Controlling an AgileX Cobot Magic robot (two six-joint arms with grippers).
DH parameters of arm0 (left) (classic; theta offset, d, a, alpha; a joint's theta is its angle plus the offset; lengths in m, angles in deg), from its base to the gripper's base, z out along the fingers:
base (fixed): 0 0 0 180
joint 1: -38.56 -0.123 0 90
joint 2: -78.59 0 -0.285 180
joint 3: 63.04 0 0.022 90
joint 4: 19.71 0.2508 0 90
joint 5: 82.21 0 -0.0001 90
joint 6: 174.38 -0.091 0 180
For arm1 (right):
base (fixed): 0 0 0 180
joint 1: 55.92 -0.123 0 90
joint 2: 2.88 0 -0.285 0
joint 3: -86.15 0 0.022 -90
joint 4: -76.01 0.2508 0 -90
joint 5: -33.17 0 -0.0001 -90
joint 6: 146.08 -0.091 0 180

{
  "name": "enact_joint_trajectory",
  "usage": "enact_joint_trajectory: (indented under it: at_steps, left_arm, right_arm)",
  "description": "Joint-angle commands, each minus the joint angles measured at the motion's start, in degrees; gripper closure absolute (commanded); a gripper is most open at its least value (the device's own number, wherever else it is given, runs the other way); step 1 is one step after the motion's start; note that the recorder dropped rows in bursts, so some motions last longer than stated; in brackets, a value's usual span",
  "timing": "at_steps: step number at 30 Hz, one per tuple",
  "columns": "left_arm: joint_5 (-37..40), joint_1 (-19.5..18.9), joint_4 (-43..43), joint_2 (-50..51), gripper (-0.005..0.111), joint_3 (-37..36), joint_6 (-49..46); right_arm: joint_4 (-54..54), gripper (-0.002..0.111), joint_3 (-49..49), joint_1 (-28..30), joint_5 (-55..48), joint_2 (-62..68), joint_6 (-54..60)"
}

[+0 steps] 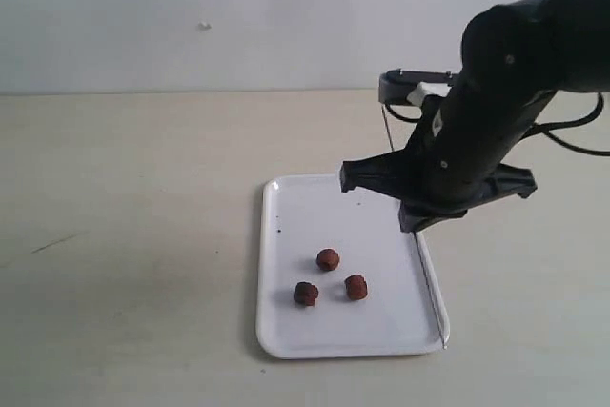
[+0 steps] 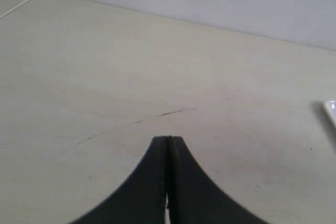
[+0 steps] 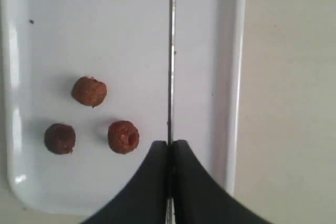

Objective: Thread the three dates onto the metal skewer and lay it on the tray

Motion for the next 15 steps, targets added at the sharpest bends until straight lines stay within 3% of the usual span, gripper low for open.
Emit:
enact_joint_trajectory:
  at_steps: [1, 6, 15]
  left_arm:
    - [-0.5, -0.2, -0.1, -0.3, 0.107, 0.0, 0.4]
    - [-0.5, -0.2, -0.1, -0.3, 0.107, 0.0, 0.4]
    - [-0.8, -0.2, -0.1, -0.3, 0.107, 0.0, 0.2]
  right_arm:
    - [-1.5, 0.108, -0.1, 0.0, -5.6, -6.0, 3.4]
    - [-1.5, 0.108, 1.6, 0.0, -10.9, -12.4, 8.8]
    - [-1.8, 0.108, 14.3, 0.0, -9.4, -28.1, 14.0]
